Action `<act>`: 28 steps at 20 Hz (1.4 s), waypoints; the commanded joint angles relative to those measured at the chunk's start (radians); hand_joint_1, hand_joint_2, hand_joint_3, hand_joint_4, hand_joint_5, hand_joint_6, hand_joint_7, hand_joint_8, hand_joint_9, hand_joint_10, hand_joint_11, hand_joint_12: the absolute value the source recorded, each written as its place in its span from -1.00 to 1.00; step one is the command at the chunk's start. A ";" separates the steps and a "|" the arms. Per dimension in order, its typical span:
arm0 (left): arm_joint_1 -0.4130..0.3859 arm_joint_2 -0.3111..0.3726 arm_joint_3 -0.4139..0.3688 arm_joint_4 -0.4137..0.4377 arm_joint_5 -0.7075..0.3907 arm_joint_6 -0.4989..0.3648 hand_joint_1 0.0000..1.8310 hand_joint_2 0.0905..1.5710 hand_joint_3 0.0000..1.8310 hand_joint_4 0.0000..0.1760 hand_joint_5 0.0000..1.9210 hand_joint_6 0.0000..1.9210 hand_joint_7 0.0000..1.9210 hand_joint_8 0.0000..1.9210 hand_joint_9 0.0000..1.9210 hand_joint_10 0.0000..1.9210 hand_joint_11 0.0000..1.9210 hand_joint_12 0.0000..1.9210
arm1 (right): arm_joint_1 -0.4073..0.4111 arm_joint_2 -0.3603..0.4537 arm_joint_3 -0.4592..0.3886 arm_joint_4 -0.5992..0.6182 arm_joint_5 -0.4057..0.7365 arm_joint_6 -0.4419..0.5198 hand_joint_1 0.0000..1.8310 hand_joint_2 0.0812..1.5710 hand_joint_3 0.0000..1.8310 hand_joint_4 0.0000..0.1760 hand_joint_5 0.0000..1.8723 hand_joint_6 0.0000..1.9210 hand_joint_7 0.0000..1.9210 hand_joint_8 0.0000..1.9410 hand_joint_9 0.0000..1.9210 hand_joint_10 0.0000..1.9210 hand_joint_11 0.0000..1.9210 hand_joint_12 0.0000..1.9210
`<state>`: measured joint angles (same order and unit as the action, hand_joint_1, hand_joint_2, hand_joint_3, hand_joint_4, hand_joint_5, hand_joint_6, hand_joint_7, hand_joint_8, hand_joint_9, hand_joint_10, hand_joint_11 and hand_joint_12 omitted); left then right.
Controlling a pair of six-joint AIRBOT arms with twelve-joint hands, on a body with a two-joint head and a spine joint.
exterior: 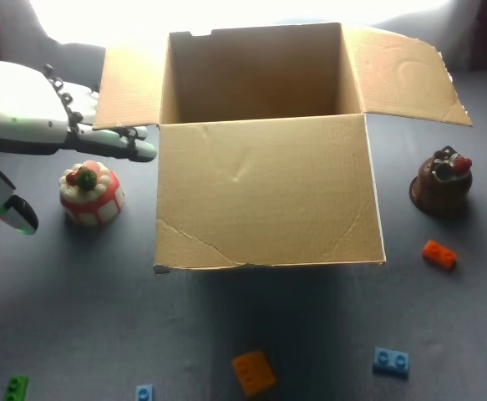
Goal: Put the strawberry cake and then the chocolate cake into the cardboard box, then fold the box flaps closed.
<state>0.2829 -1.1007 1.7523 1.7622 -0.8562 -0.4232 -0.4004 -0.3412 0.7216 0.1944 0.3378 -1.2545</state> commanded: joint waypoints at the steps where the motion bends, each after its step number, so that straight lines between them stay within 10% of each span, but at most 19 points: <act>1: -0.004 -0.001 0.020 -0.069 0.008 0.001 0.15 0.09 -1.00 -0.28 -1.00 -1.00 -1.00 -1.00 -1.00 -1.00 -0.98 -0.98 | 0.008 0.012 0.003 0.007 0.110 -0.003 -0.73 0.29 -1.00 -1.00 -0.96 -1.00 -0.90 -1.00 -0.90 -0.99 -1.00 -0.59; 10: 0.042 -0.132 0.201 -0.091 -0.016 -0.022 0.16 0.11 -1.00 -0.41 -1.00 -1.00 -1.00 -1.00 -1.00 -1.00 -1.00 -0.85 | 0.008 0.009 0.004 0.007 0.111 -0.003 -0.74 0.30 -1.00 -1.00 -0.96 -1.00 -0.92 -1.00 -0.92 -1.00 -1.00 -0.63; 28: 0.116 -0.225 0.294 -0.129 0.001 -0.015 0.18 0.10 -1.00 -0.31 -1.00 -1.00 -0.99 -1.00 -0.94 -0.99 -1.00 -0.54 | 0.008 0.003 0.004 0.007 0.111 -0.013 -0.69 0.29 -1.00 -1.00 -0.94 -1.00 -0.90 -1.00 -0.90 -1.00 -1.00 -0.64</act>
<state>0.4019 -1.3312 2.0422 1.6970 -0.8555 -0.4423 -0.4004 -0.3508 0.7216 0.1944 0.3389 -1.2617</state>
